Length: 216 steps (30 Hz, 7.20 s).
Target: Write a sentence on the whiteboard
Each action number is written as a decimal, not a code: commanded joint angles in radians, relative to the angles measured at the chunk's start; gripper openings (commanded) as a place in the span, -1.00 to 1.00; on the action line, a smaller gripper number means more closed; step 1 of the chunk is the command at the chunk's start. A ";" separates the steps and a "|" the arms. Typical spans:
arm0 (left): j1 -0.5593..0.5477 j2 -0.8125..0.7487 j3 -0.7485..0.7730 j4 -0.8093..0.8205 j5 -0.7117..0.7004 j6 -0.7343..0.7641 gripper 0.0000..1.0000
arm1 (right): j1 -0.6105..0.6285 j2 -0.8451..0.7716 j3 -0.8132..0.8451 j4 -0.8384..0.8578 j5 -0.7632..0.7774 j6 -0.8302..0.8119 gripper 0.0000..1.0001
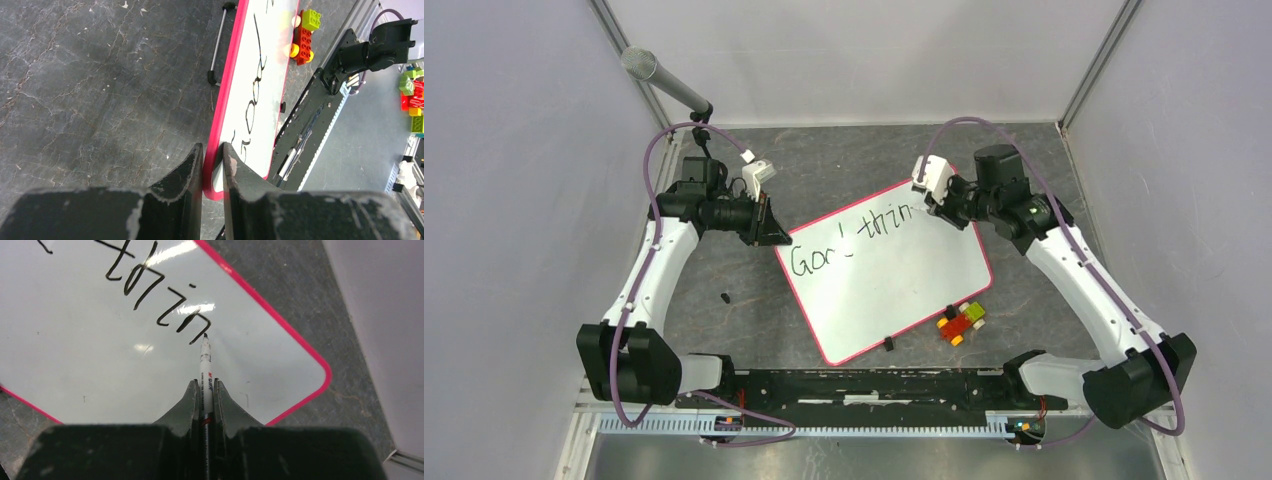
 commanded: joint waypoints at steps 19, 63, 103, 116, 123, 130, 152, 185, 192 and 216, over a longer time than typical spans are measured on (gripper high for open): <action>-0.005 -0.015 -0.012 0.025 -0.050 0.022 -0.95 | -0.023 0.038 0.042 0.068 0.064 -0.006 -1.00; -0.007 -0.005 -0.013 0.025 -0.052 0.028 -0.95 | -0.020 0.021 -0.009 0.062 0.086 -0.048 -1.00; -0.010 -0.007 -0.019 0.025 -0.050 0.033 -0.95 | -0.023 -0.033 -0.107 0.073 0.068 -0.017 -1.00; -0.013 -0.011 -0.026 0.024 -0.051 0.037 -0.95 | -0.013 -0.060 -0.121 0.038 -0.006 0.019 -1.00; -0.013 -0.003 -0.021 0.025 -0.050 0.036 -0.95 | 0.008 -0.045 -0.056 0.042 -0.038 0.031 -1.00; -0.013 -0.006 -0.019 0.025 -0.052 0.032 -0.95 | -0.028 -0.030 0.030 0.031 -0.053 0.046 -1.00; -0.016 0.006 -0.018 0.026 -0.053 0.034 -0.95 | -0.126 0.028 0.040 0.102 0.008 0.018 -1.00; -0.027 0.010 -0.017 0.037 -0.063 0.019 -0.95 | -0.093 0.009 -0.045 0.073 -0.009 -0.041 -1.00; -0.034 0.011 -0.015 0.037 -0.067 0.016 -0.95 | -0.119 -0.008 -0.067 0.074 0.028 -0.054 -1.00; -0.057 0.017 -0.018 0.061 -0.081 -0.012 -0.95 | -0.100 -0.023 -0.026 -0.001 -0.090 -0.031 -1.00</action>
